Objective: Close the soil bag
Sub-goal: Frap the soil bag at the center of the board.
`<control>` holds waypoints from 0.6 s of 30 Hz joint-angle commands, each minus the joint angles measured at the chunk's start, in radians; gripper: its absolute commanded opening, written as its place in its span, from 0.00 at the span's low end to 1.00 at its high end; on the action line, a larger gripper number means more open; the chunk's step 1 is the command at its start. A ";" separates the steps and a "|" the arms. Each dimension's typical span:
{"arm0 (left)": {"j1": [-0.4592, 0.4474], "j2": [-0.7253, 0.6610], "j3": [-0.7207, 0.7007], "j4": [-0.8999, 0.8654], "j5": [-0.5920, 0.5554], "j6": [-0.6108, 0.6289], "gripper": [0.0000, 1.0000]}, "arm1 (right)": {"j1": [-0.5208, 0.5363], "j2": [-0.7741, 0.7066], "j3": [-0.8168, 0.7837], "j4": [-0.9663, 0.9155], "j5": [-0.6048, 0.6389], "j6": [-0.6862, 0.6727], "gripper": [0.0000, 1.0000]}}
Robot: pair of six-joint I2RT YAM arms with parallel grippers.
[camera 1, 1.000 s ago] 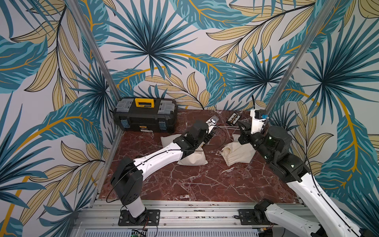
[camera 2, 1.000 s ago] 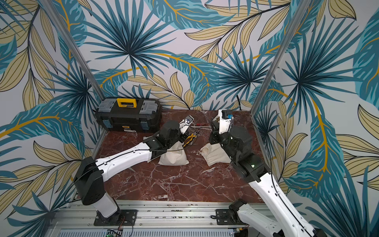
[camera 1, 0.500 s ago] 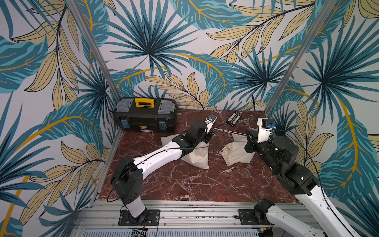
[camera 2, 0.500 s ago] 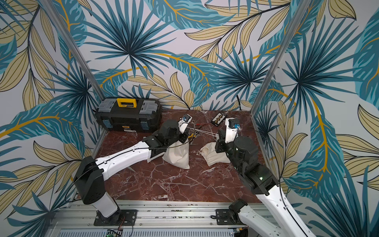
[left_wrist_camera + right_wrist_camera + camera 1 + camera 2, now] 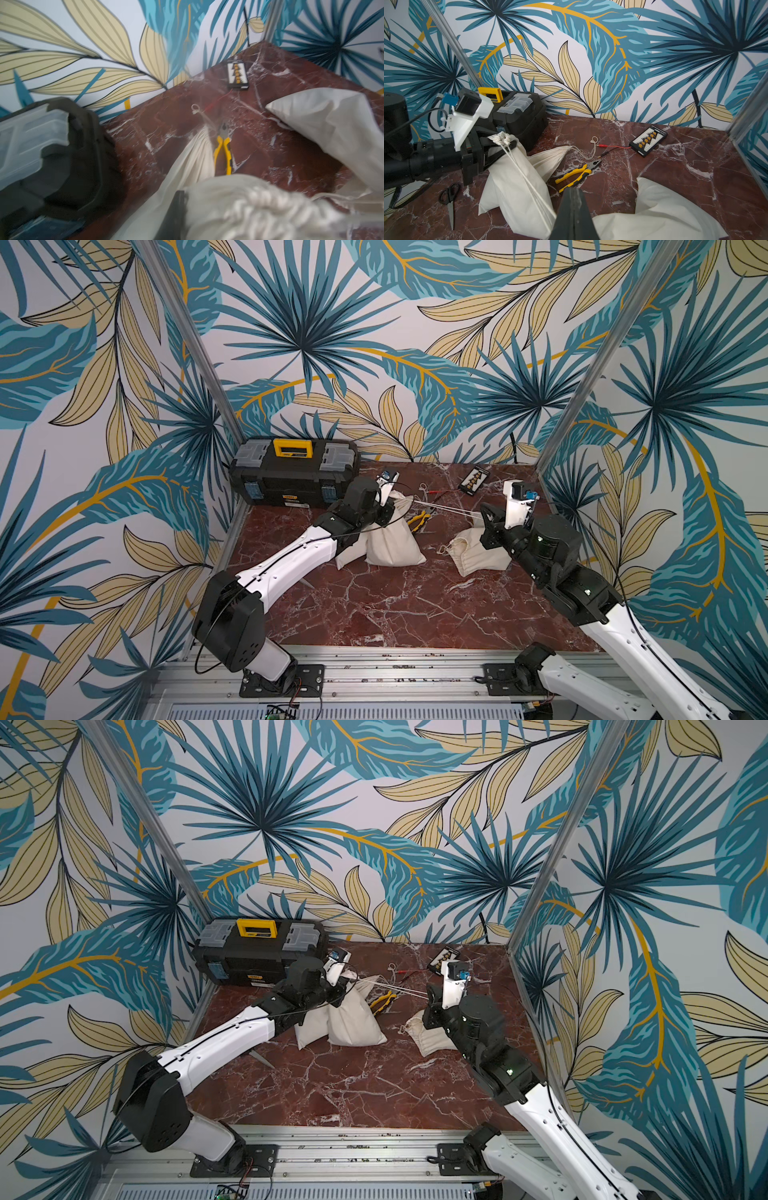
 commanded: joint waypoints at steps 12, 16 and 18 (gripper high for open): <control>-0.057 -0.051 -0.055 -0.095 -0.172 0.067 0.39 | -0.064 0.105 -0.072 0.313 -0.004 0.047 0.00; -0.064 -0.044 -0.032 -0.038 0.002 0.042 0.57 | -0.064 0.119 -0.054 0.299 -0.024 0.009 0.00; -0.077 -0.043 -0.015 -0.020 0.082 0.043 0.63 | -0.065 0.124 -0.042 0.287 -0.038 -0.001 0.00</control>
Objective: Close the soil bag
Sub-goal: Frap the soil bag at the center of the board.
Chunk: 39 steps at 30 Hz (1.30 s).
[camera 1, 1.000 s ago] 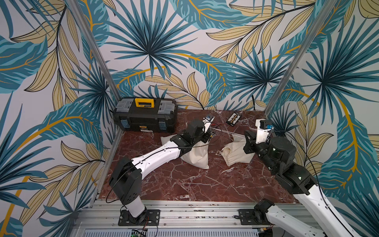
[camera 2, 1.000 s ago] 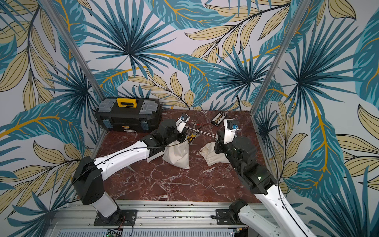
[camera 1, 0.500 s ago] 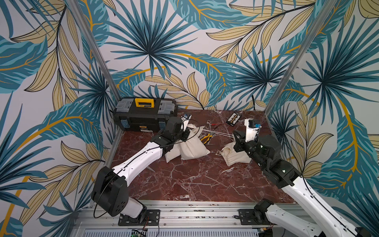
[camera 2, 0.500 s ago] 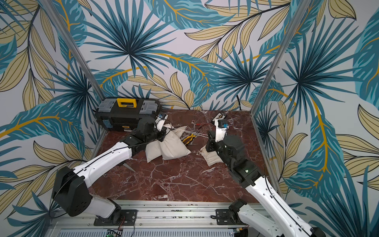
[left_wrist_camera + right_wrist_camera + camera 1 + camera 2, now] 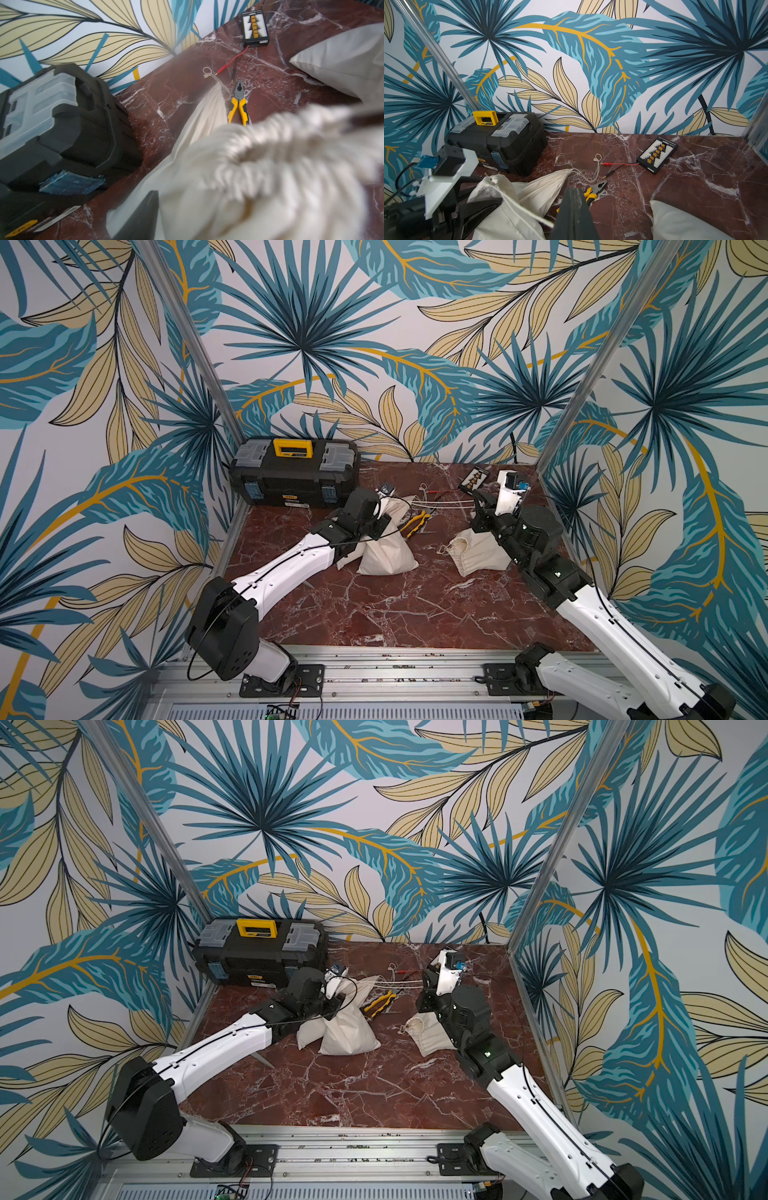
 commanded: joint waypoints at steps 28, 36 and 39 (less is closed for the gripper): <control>-0.094 0.118 0.205 0.166 0.434 0.349 0.84 | -0.004 -0.018 0.121 -0.065 -0.021 -0.045 0.00; -0.096 0.188 0.284 0.054 0.270 0.476 0.57 | -0.004 -0.042 0.127 -0.085 -0.001 -0.055 0.00; -0.096 0.181 0.269 0.057 0.175 0.506 0.33 | -0.004 -0.055 0.132 -0.102 0.032 -0.065 0.00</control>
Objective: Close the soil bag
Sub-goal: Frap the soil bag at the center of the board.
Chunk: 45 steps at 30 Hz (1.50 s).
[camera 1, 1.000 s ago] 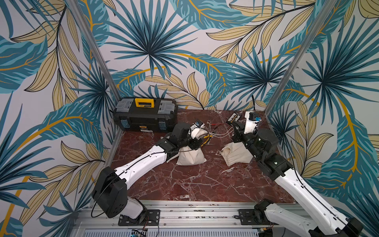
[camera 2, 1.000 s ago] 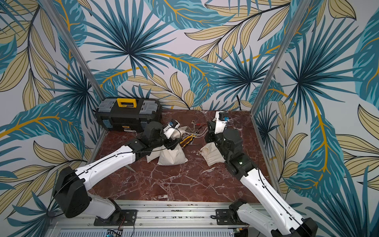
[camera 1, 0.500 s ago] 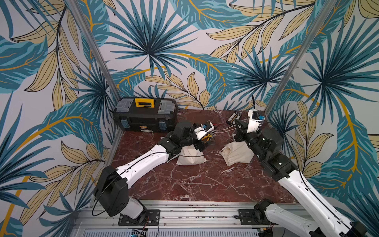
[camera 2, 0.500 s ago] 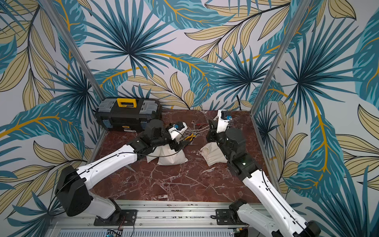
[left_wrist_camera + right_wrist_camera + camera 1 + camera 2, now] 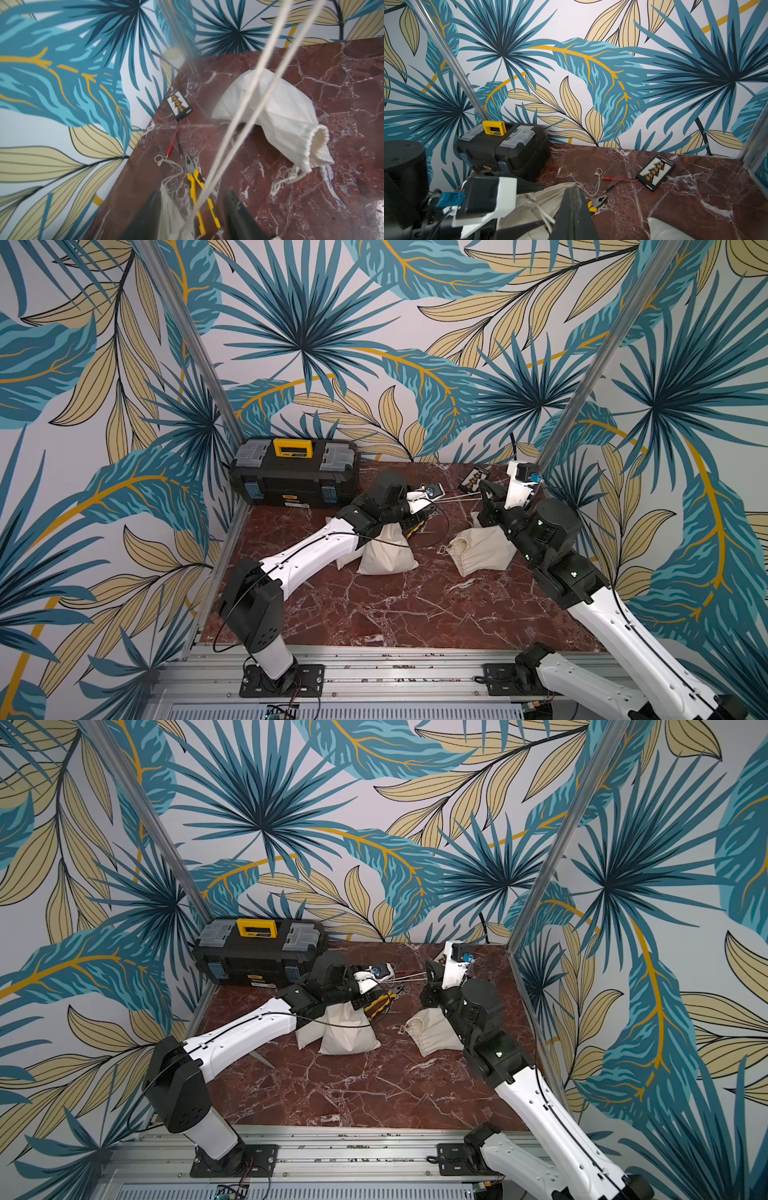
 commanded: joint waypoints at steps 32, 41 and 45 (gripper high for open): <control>0.236 0.127 -0.142 -0.156 -0.740 -0.212 0.18 | -0.005 -0.300 -0.040 -0.154 0.432 -0.087 0.00; 0.302 0.136 -0.114 -0.222 -0.802 -0.342 0.21 | -0.007 -0.283 -0.069 -0.132 0.427 -0.071 0.00; 0.335 0.135 -0.113 -0.235 -0.796 -0.381 0.22 | -0.010 -0.282 -0.068 -0.128 0.440 -0.075 0.00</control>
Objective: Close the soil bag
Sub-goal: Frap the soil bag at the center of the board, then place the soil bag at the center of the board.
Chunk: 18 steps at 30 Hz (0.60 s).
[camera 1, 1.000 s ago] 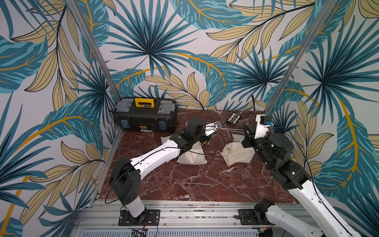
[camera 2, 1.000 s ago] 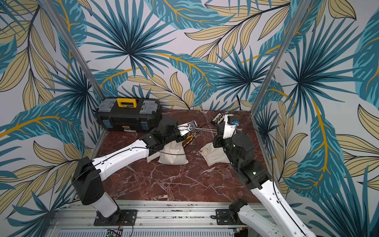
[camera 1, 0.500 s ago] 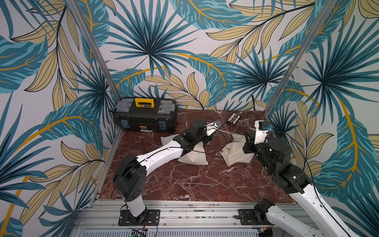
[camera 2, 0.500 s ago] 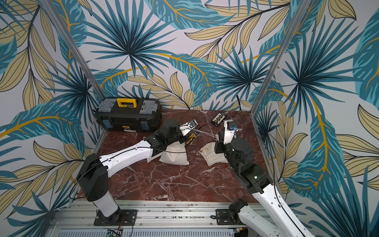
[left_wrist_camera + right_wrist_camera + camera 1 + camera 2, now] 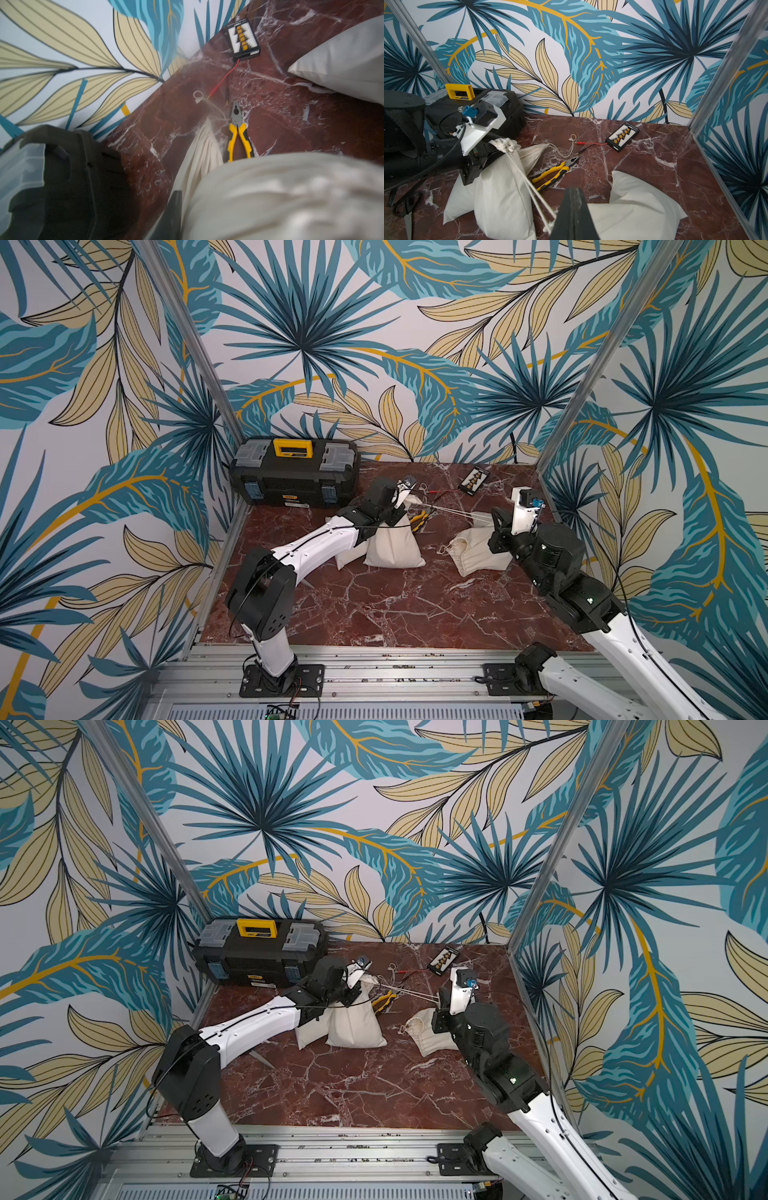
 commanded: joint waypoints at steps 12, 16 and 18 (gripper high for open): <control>0.250 -0.002 -0.079 -0.220 -0.448 -0.152 0.12 | -0.068 -0.052 -0.010 0.147 0.170 -0.002 0.00; 0.245 -0.099 -0.146 -0.174 -0.364 -0.180 0.10 | -0.069 0.008 -0.011 0.188 0.073 -0.010 0.00; 0.244 -0.151 -0.179 -0.168 -0.329 -0.190 0.08 | -0.070 0.053 -0.010 0.207 0.030 -0.008 0.00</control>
